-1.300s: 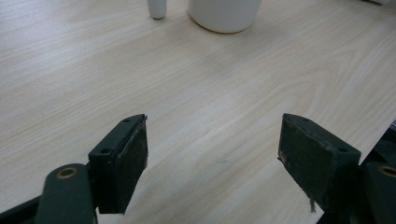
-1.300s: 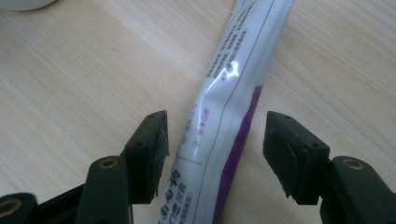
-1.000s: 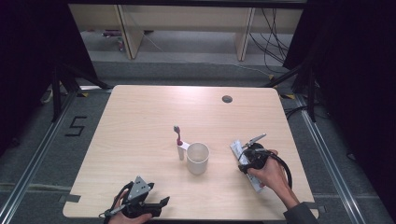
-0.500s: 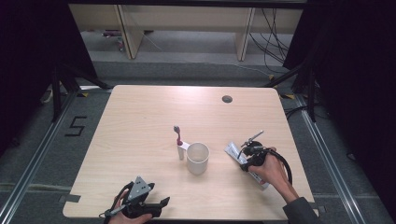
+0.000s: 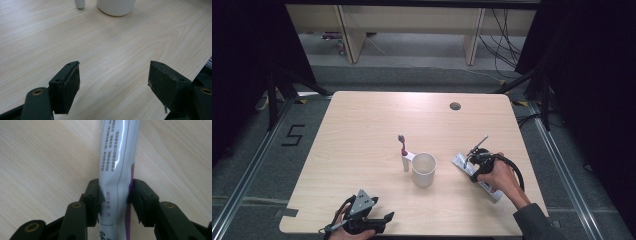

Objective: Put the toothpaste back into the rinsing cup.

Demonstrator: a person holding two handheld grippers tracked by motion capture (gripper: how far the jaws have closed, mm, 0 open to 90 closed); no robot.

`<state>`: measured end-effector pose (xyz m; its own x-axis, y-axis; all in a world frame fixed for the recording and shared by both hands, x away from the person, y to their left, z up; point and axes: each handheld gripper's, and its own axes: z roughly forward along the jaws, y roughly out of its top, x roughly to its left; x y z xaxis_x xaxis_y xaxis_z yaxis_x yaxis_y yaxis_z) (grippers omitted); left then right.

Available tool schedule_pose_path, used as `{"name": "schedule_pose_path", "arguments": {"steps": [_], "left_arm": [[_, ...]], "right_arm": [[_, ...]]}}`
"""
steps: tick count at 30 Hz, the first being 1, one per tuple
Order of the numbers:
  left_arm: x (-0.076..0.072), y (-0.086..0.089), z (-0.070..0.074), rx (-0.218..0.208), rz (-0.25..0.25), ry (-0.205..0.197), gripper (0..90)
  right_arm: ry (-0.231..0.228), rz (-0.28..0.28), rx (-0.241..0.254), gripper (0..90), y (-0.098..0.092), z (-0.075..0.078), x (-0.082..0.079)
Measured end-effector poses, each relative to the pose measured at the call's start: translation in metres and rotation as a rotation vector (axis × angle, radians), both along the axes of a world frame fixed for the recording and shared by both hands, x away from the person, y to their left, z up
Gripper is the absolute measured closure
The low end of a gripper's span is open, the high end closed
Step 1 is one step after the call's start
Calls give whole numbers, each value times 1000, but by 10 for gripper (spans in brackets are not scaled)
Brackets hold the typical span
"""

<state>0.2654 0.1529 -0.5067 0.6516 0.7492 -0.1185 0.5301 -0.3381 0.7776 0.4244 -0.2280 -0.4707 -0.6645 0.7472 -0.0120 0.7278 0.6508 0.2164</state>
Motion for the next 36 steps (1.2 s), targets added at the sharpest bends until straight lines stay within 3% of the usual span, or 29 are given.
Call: {"name": "schedule_pose_path", "arguments": {"steps": [5, 6, 7, 9, 11, 13, 14, 15, 19, 20, 22, 25, 27, 28, 30, 33, 34, 35, 36], "left_arm": [[0, 0, 0, 0, -3, 1, 253], [0, 0, 0, 4, -2, 1, 254], [0, 0, 0, 11, -4, 1, 254], [0, -1, -1, 10, -9, 3, 255], [0, -1, -1, 1, -13, 4, 254], [-1, -1, -1, 5, -17, 5, 256], [-1, -3, -2, -13, -9, 1, 256], [0, -1, -1, 6, -20, 6, 257], [-1, -2, -1, 6, -21, 2, 257], [-1, -2, -1, 6, -22, 4, 258], [0, -1, -1, 6, -16, 4, 258], [-1, -3, -1, -9, -5, 1, 259], [0, -2, -1, 7, -17, 2, 259], [0, -2, -1, 8, -18, 3, 259], [-1, -2, -1, 13, -18, 2, 259], [0, -2, -1, 13, -21, 3, 259], [-1, -2, -1, 13, -21, 4, 259], [-1, -2, -1, 13, -19, 1, 260], [-1, -2, -1, 21, -19, 2, 260]], "right_arm": [[13, 18, -25, 630, 1, 2, 3], [19, 10, -28, 657, 1, 3, 4], [7, 26, -21, 747, 0, 5, 5], [28, 18, -10, 748, -1, 7, 7], [39, 49, -24, 748, -1, 5, 9], [54, 46, -38, 748, 1, 6, 9], [56, 50, -41, 749, 1, 5, 9], [58, 47, -48, 749, 2, 5, 10], [91, 49, -69, 749, 4, 5, 13], [84, 75, -73, 749, 3, 4, 15], [114, 50, -77, 748, 6, 5, 15], [121, 58, -84, 748, 6, 5, 17], [132, 93, -82, 748, 4, 3, 20], [145, 58, -87, 748, 6, 4, 18], [148, 87, -92, 748, 6, 3, 20], [178, 52, -112, 746, 11, 3, 20], [172, 69, -123, 746, 10, 0, 21], [139, 136, -151, 748, 7, -3, 25], [160, 104, -167, 749, 10, -2, 23]]}}
